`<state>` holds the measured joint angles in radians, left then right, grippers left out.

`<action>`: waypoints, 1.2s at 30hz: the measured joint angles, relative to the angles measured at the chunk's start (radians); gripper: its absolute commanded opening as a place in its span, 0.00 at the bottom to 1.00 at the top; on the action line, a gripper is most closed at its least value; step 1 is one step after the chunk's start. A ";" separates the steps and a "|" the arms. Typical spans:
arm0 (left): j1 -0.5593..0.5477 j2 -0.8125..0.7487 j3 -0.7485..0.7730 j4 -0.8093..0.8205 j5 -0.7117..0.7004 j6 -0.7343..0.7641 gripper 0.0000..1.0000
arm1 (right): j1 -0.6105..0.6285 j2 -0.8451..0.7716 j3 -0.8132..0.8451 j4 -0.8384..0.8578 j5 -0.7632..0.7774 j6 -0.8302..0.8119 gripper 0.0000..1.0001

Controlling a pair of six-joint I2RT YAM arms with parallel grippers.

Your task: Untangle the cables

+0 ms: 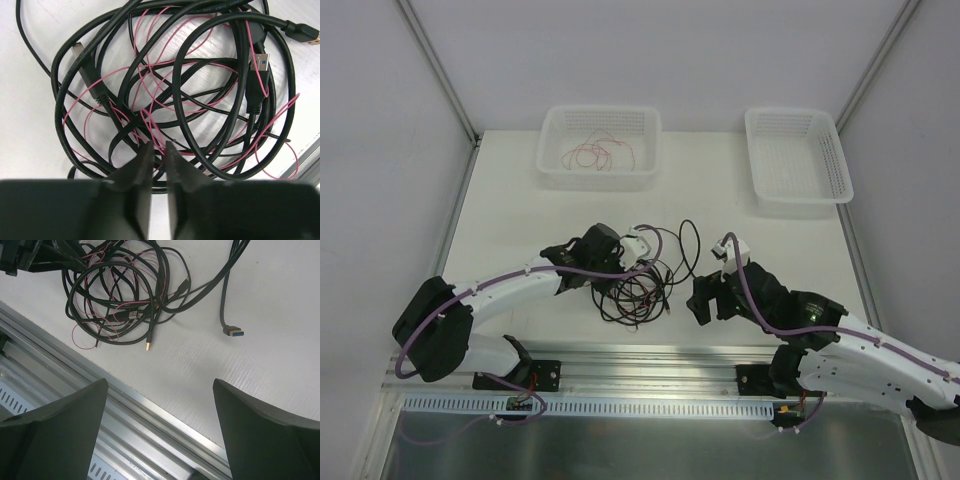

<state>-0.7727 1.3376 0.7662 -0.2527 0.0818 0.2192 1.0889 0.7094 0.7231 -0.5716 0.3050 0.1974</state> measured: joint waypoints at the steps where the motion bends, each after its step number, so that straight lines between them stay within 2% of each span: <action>1: 0.000 0.000 0.003 0.000 0.000 0.003 0.00 | 0.000 -0.003 0.000 0.000 0.000 0.000 0.91; 6: 0.000 -0.013 0.031 -0.011 0.000 -0.003 0.00 | 0.000 -0.010 -0.010 0.001 0.000 0.001 0.96; 10: 0.000 -0.101 0.092 -0.060 -0.005 -0.037 0.00 | 0.000 -0.011 -0.018 0.000 -0.003 0.001 1.00; 14: 0.000 -0.232 0.227 -0.101 -0.012 -0.078 0.00 | 0.000 -0.015 -0.018 0.001 -0.003 0.001 0.97; 20: 0.000 -0.348 0.542 -0.141 -0.014 -0.140 0.00 | 0.000 -0.021 -0.020 0.010 -0.003 0.003 0.97; 29: 0.000 -0.257 1.021 -0.201 0.024 -0.158 0.00 | 0.000 -0.051 -0.034 0.018 -0.007 0.004 0.97; 36: 0.000 -0.158 1.262 -0.214 0.081 -0.213 0.00 | 0.000 -0.105 -0.051 0.019 -0.006 0.009 0.97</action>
<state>-0.7727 1.1793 2.0281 -0.4664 0.1627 0.0063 1.0893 0.6048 0.6716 -0.5526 0.2985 0.2062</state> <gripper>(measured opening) 0.008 0.969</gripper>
